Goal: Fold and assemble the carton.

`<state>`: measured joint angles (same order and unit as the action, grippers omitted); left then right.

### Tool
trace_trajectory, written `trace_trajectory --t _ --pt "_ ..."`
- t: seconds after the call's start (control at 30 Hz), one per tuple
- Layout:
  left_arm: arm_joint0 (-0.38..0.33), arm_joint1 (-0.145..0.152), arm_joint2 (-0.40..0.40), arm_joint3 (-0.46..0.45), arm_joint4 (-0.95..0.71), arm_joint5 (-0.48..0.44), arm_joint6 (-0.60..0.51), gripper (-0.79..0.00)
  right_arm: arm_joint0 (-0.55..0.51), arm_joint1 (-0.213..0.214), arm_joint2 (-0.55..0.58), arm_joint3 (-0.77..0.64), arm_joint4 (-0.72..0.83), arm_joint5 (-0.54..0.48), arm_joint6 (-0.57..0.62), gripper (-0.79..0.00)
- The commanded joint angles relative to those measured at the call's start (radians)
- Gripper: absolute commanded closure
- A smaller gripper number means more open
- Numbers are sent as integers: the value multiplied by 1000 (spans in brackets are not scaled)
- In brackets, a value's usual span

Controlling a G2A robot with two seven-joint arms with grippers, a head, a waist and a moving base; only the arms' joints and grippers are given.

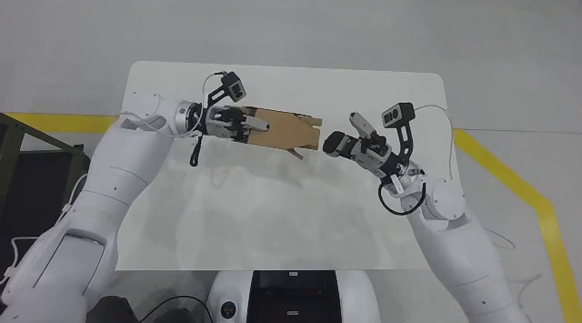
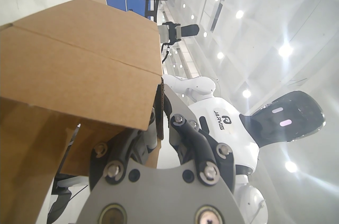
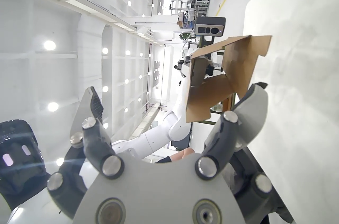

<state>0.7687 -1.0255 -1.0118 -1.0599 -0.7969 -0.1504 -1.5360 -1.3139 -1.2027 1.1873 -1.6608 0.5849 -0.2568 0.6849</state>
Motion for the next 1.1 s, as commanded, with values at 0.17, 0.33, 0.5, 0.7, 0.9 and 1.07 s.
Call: trace_trajectory --t 0.17,0.33,0.5,0.7,0.9,1.07 --pt "-1 1 -5 2 -48 25 0 0 1 3 13 31 -29 29 3 -785" --pt "-8 5 -20 13 -94 56 0 0 -16 6 26 65 -45 35 19 -742" --pt "-9 6 -23 9 -146 106 0 0 -22 6 8 117 -64 62 37 -671" --pt "-4 12 -18 -35 -180 136 0 0 -9 0 -23 163 -59 86 40 -603" --pt "5 19 16 -80 -170 151 0 0 14 -10 -58 172 -43 76 53 -613" --pt "5 22 50 -97 -182 167 0 0 29 -15 -70 184 -32 60 60 -603"
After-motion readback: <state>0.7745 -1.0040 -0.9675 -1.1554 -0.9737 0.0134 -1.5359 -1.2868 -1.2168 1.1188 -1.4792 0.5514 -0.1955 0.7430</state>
